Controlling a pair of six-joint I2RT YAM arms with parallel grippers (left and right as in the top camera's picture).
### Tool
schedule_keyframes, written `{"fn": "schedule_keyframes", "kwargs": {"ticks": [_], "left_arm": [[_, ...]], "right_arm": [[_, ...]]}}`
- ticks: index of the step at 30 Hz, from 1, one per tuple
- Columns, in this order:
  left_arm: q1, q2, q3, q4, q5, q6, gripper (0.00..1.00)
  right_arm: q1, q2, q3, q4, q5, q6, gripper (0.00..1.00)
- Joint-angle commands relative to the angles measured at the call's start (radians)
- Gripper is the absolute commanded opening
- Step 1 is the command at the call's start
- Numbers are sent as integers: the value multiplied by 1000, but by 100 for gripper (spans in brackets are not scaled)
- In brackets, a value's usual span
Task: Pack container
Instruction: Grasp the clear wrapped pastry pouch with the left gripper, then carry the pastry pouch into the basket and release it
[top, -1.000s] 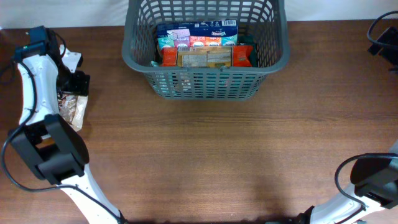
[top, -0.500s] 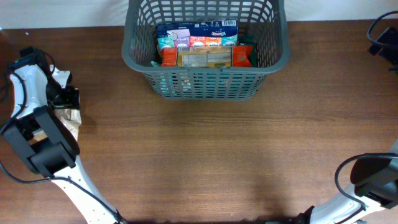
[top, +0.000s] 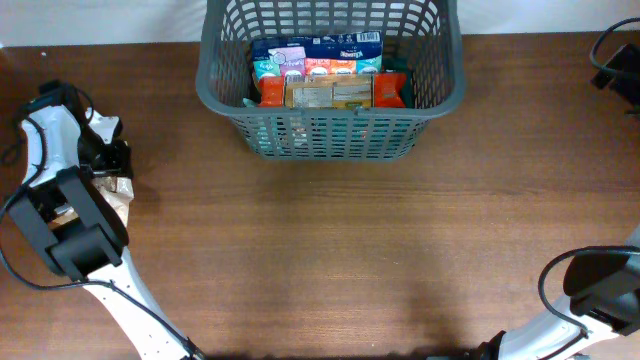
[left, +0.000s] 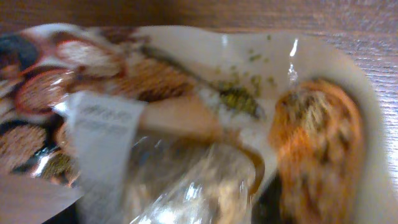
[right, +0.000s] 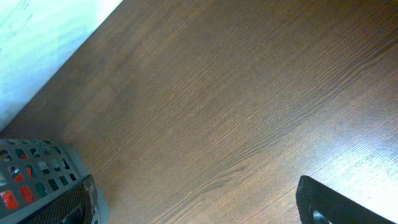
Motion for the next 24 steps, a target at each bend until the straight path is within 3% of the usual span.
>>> {"fn": "schedule_keyframes", "kwargs": {"ticks": [1,3,5,11,17,21,24], "left_arm": [[0,85,-4,-23,76,4,56],[0,87,-4,-23,76,4,38],[0,84,6,-24,87,4,2],[-3,66,173,-122,200,2,2],[-53,12,608,-291,258,1,2],[-108,-36,832,-311,259,6,2],[-171,-75,970,-289,259,91,2]], "right_arm": [[0,-11,-1,0,-2,4,99],[0,-11,-1,0,-2,4,99],[0,-11,-1,1,-2,4,99],[0,-11,-1,0,-2,4,99],[0,-11,-1,1,-2,4,99],[0,-11,-1,1,-2,4,99],[0,-11,-1,0,-2,4,99]]}}
